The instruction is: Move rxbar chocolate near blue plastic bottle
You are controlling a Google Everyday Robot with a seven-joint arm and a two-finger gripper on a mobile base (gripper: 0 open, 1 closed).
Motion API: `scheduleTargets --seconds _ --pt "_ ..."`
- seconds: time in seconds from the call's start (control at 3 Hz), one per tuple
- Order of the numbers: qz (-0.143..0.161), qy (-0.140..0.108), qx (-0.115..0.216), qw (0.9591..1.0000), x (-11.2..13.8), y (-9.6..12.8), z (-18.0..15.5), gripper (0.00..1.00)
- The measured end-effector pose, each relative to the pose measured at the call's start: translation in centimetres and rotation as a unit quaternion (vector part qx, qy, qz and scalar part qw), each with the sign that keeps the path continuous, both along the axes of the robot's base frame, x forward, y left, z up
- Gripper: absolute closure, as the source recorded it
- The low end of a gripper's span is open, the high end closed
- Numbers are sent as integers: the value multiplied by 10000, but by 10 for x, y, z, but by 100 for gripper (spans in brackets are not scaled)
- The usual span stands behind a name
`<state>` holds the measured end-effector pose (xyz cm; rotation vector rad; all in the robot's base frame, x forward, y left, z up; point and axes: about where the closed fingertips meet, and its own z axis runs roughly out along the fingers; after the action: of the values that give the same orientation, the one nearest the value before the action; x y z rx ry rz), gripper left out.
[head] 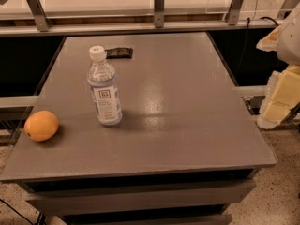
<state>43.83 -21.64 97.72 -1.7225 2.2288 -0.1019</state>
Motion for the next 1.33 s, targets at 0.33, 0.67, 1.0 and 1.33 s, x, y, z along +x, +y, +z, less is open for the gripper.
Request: scheduleTargets --seconds 0.33,0.67,1.0,1.33 --pt "22 -67 24 10000 7 3 2 0" --pt "33 -231 372 9990 50 13 7 0" --pt "39 -243 787 9966 125 43 2 0" --pt "6 -407 1437 9888 186 103 7 0"
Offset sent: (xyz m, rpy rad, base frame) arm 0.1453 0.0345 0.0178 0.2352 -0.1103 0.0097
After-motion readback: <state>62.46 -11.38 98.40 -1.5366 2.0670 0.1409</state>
